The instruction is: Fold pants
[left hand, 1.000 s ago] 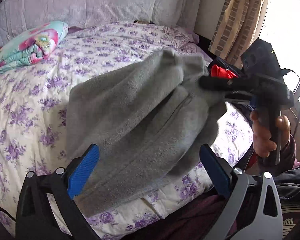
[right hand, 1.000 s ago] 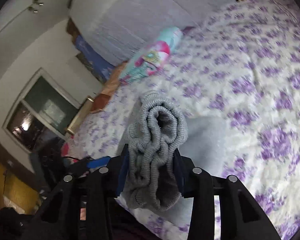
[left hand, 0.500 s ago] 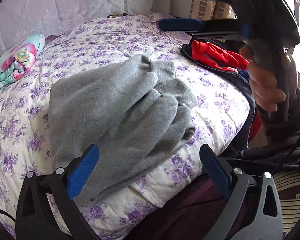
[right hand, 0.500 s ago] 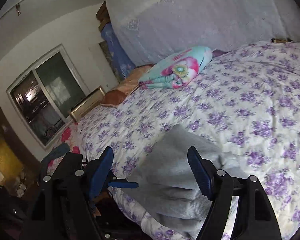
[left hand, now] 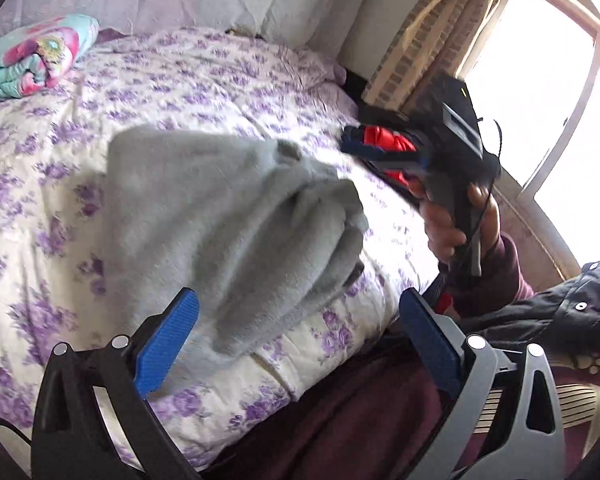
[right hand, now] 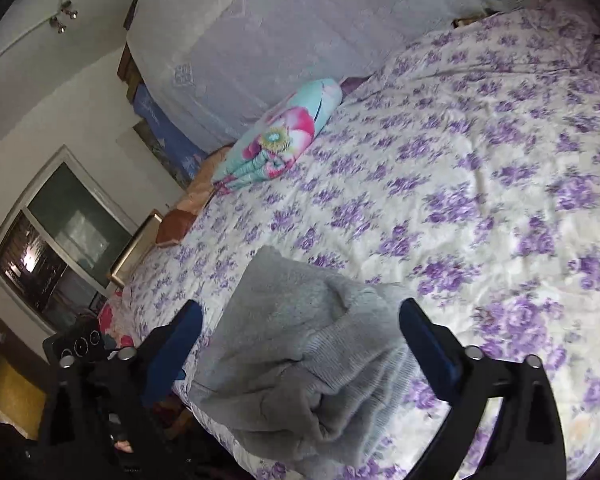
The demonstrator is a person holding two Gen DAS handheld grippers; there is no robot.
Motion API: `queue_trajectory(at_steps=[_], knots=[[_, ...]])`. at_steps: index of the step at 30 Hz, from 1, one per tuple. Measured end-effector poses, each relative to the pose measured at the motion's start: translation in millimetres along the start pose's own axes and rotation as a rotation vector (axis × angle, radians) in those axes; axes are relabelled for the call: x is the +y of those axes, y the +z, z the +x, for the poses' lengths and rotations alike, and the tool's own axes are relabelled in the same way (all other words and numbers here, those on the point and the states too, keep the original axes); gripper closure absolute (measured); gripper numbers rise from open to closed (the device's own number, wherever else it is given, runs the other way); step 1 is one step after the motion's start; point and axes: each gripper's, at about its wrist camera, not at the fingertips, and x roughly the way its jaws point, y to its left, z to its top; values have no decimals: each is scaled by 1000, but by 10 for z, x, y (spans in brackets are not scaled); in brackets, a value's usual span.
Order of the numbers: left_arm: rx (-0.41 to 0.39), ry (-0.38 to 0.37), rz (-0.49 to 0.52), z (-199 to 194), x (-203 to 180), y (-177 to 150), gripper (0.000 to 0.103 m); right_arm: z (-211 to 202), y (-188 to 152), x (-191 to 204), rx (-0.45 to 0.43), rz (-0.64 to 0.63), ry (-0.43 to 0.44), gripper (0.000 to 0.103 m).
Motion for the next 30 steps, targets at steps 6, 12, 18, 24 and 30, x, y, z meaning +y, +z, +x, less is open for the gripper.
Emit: queue_trajectory(at_steps=[6,12,18,24,30], knots=[[41,-105,-309,236,968,190,5,7,-448,-544,185,196,105,3],[113,-96,-317,764,1081,428,5,700,-653,-526,313,237,193,3],[133,47,-252,790,791,468,5,927,-518,-276,307,207,254,18],[62,73,-187,509,436,412,5,475,-551,66,199,24,289,35],[22,18,-211,583,565,1026,5,454,-18,-51,172,43,270,35]])
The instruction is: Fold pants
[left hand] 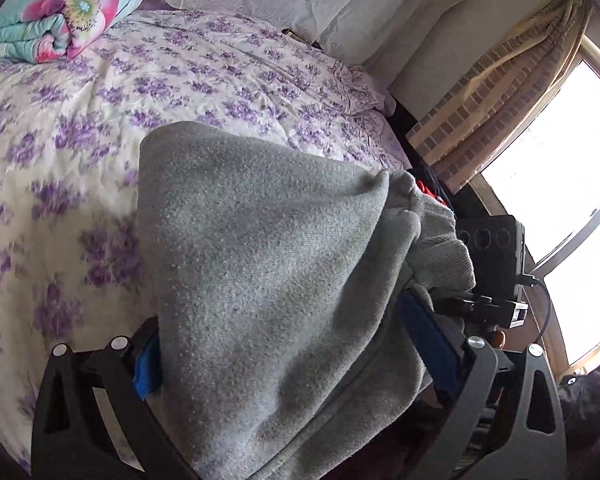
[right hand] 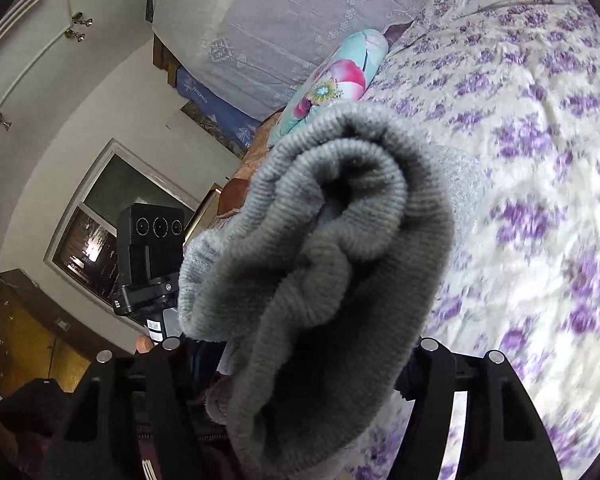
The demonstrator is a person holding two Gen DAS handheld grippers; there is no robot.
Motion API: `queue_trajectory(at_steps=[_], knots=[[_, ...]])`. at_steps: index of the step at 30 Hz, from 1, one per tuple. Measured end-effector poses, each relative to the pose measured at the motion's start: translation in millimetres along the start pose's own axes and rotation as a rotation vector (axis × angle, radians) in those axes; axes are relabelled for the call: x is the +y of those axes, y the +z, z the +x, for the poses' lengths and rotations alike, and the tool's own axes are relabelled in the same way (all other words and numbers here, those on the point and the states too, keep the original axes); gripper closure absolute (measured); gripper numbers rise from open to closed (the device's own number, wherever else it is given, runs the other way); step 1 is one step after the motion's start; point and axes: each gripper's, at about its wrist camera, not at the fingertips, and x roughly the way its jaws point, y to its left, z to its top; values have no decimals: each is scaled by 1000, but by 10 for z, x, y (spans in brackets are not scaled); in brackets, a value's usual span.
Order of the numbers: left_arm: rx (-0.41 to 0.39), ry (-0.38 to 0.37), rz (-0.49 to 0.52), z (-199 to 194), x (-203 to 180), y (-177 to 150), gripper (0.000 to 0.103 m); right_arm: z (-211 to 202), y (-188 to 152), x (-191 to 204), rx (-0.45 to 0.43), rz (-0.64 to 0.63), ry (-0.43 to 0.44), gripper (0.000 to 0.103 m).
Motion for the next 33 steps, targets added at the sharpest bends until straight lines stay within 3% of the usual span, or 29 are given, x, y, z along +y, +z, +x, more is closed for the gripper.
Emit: queue_trajectory(at_steps=[6,8,9,11,12,14,16,17,18,20,24,26,29,33], knots=[[-112,69,105,182,-177,1461,5,-101,1421,111,-119,-136,-88,34],[-161,79,91,250,-125,1953,5,-34,1906,26,-148,-165,-111,31],[-178,91,77,324,-52,2185,5,23,2115,-62,-165,-166,-128,30],[-183,115,32,567,195,2570,5,216,2441,-345,-194,-130,-148,12],[-174,142,1,747,384,2713,5,352,2559,-523,-208,-122,-198,4],[-146,244,-80,1149,863,2842,5,704,2703,-1022,-205,-83,-356,3],[-53,407,-182,1524,1404,2791,6,1011,2646,-1583,-129,29,-551,10],[-16,457,-234,1608,1625,2706,11,1073,2561,-1766,-99,68,-595,24],[-7,454,-265,1600,1749,2615,17,1060,2472,-1830,-102,80,-607,25],[-23,387,-253,1428,1733,2468,17,833,2271,-1717,-164,39,-574,25],[-68,335,-104,829,1141,2061,10,165,1814,-1132,-259,-55,-484,20],[-100,343,-21,489,707,1764,5,-188,1512,-727,-289,-114,-457,14],[-201,458,84,-70,42,1250,5,-676,985,-2,-342,-214,-475,7],[-275,417,152,-833,-725,642,5,-1259,337,849,-407,-328,-502,4]])
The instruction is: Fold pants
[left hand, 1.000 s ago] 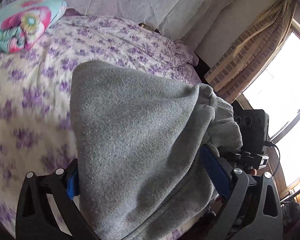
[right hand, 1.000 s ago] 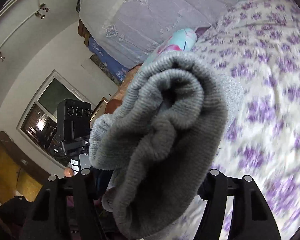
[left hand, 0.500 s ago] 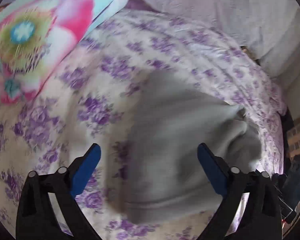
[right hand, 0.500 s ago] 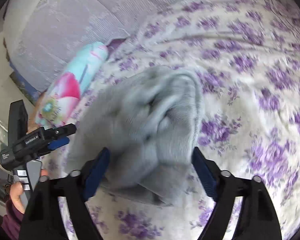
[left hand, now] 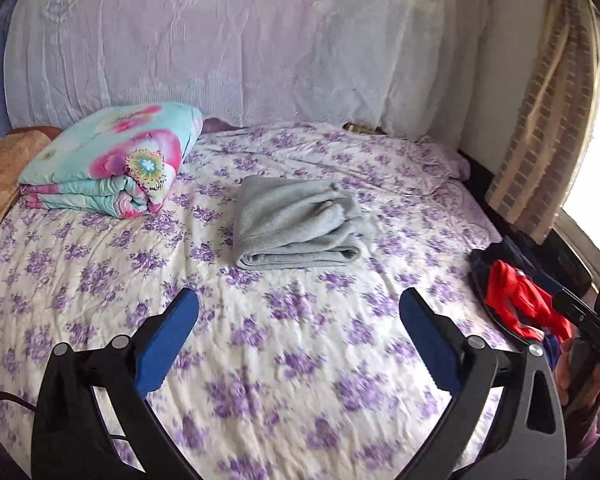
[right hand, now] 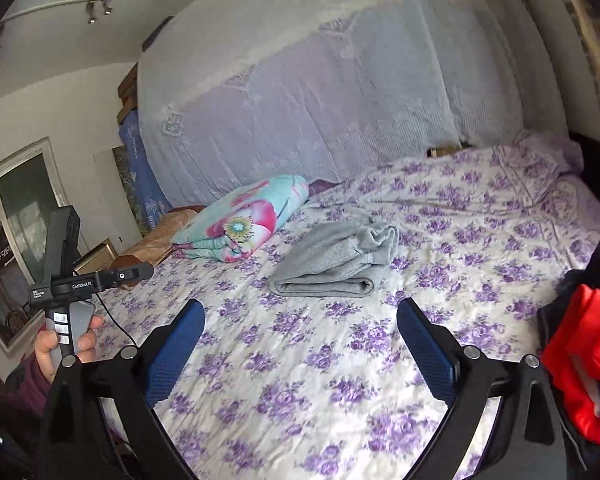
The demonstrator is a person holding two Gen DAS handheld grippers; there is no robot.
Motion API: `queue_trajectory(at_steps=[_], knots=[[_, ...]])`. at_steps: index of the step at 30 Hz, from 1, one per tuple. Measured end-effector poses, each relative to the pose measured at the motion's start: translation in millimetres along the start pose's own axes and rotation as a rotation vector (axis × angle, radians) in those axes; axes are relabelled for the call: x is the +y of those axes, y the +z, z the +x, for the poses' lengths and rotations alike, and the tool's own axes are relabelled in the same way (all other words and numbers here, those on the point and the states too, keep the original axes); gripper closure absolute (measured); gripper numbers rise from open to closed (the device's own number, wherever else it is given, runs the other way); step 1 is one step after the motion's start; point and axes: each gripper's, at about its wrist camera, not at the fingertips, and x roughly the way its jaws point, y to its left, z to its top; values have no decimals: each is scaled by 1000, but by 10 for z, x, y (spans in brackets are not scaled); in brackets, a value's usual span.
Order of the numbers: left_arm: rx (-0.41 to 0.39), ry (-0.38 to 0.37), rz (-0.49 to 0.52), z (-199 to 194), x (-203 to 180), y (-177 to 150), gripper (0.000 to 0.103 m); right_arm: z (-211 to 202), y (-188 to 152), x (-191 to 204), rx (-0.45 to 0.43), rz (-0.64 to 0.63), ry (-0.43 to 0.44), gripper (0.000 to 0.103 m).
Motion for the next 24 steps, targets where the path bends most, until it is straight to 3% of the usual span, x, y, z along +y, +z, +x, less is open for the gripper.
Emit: queue_trajectory(at_steps=[4,7,12,16,18,21,24], knots=[[-55,-44,5,-828,-221,-294,5,-850,-72,497,-77,-131,1,3],[-71,2,-1,-1003,-299,-595,5,-1103,-286,725,-91,-183,-21,3],[-6,108,-51,-491,-185,-1156,5,-720,-917,700,-48,-185,-183,3],[102,198,-131,-11,52,-1497,5,-202,-1405,412,47,-78,-323,4],[95,246,-116,27,78,-1583,5,-115,-1541,288,74,-11,-332,4],[46,295,-66,-47,33,-1627,5,-164,-1599,274,27,7,-350,4],[18,273,-51,-103,1,-1622,5,-204,-1585,395,-25,-55,-392,4]])
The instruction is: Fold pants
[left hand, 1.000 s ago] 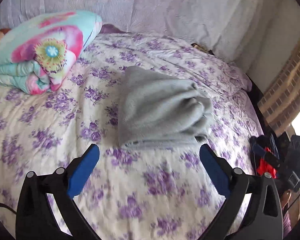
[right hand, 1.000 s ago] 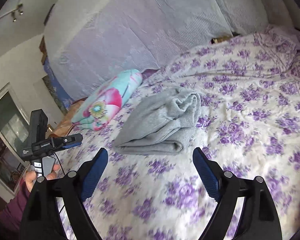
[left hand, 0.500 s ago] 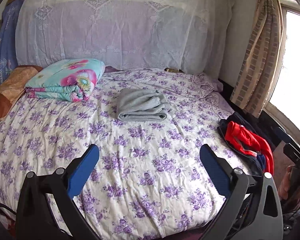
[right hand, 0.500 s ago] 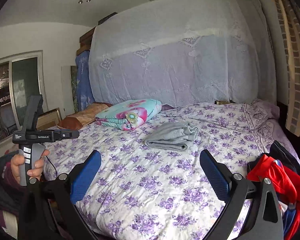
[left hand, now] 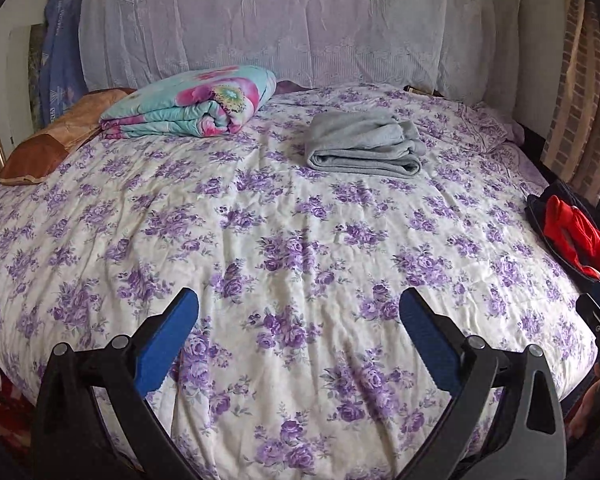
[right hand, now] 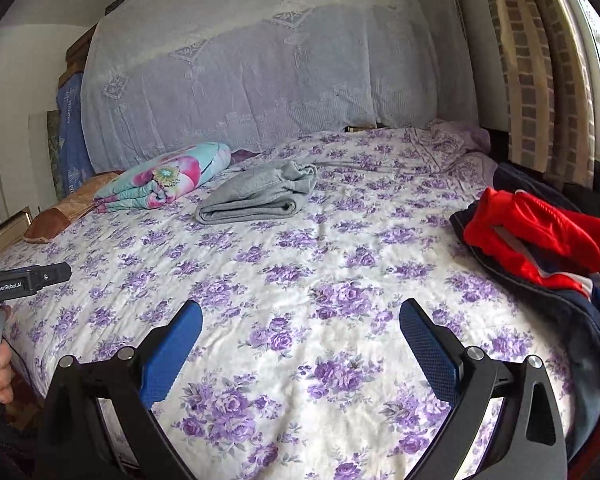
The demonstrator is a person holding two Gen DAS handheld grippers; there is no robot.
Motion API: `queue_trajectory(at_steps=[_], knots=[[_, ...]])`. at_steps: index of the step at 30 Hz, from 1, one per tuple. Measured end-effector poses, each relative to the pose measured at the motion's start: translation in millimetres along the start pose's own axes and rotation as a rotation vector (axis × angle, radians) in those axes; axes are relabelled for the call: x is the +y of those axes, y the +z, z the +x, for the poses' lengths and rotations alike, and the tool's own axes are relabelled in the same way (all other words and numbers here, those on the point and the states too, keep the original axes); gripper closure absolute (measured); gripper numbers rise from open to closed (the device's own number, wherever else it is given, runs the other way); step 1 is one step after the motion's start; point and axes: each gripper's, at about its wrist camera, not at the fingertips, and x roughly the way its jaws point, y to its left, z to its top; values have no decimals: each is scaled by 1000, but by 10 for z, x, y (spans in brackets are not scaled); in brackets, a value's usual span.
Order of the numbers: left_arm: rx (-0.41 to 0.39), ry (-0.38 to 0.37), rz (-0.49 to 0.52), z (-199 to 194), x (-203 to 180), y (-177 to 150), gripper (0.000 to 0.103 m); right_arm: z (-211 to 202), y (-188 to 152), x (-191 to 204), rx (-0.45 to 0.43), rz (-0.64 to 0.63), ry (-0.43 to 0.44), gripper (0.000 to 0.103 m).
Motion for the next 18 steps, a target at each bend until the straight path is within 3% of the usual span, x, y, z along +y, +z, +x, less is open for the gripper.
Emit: queue_trajectory(at_steps=[3,18], knots=[[-12,-10,8,1,-33,11,5,-19,24,70,-27,-19,6,4],[-29,54,76,59,-116,-59,5,174,31,190,9,-42,14,4]])
